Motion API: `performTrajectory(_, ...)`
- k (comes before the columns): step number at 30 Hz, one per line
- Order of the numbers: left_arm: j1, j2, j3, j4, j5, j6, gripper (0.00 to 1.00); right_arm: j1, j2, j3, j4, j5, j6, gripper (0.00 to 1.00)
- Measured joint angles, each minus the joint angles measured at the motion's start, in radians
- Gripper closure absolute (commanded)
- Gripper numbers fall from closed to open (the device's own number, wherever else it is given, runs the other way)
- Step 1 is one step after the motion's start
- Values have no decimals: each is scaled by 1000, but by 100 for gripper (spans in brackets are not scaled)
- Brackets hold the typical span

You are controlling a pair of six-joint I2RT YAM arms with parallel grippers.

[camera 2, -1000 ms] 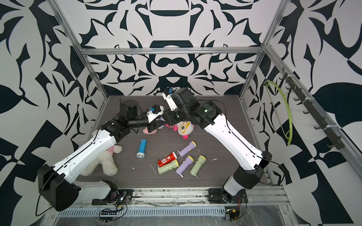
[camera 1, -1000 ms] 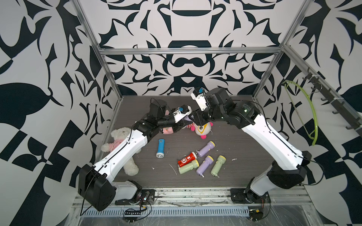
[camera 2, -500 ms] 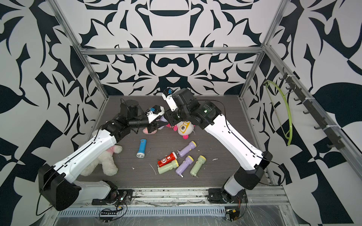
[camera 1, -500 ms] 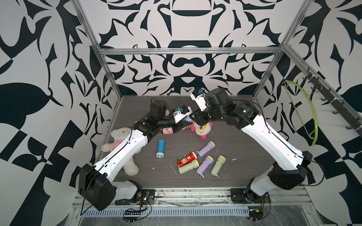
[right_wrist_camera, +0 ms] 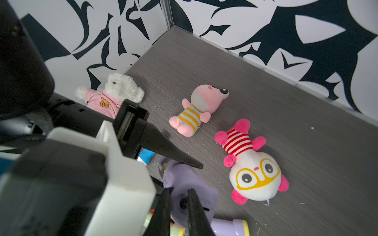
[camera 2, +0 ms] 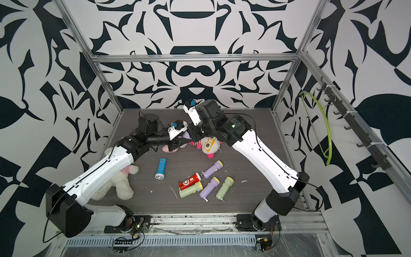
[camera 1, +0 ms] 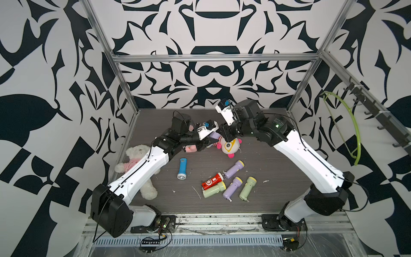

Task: Close the plug at the bottom of the flashlight
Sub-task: Close the plug of the flashlight, then place the flashlight at the center of the board.

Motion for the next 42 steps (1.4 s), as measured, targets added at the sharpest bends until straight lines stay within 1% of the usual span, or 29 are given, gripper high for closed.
performTrajectory(2,-10,3,3,2,16,4,100,-2,0,-11,24,-2,-4,100)
performTrajectory(7,-18,6,4,2,25,9,100,-10,-14,-56,77,-6,-1,100)
performTrajectory(12,-28,10,5,4,18,5,100,-11,-62,-111,101,-8,-5,100)
performTrajectory(14,-30,14,5,10,-9,-16,100,-9,-93,-138,100,-9,-8,99)
performTrajectory(17,-31,25,5,11,-75,-63,100,0,-165,-201,100,0,-13,95)
performTrajectory(20,-34,35,5,6,-157,-123,100,9,-258,-270,100,39,-19,93)
performTrajectory(25,-37,37,5,-22,-347,-297,100,11,-403,-346,93,177,-10,91)
performTrajectory(28,-37,37,4,-63,-430,-428,100,10,-438,-378,90,241,10,91)
performTrajectory(29,-37,37,3,-73,-447,-463,100,10,-441,-394,90,253,19,89)
performTrajectory(31,-37,36,-9,-88,-472,-545,100,10,-438,-438,87,268,35,83)
performTrajectory(34,-38,35,-54,-105,-504,-673,100,10,-421,-507,79,265,63,76)
performTrajectory(37,-38,35,-126,-127,-532,-811,100,10,-418,-568,73,252,85,72)
performTrajectory(40,-43,35,-201,-158,-551,-925,100,10,-435,-612,72,242,104,71)
performTrajectory(42,-59,35,-245,-171,-562,-977,100,10,-454,-637,72,240,115,71)
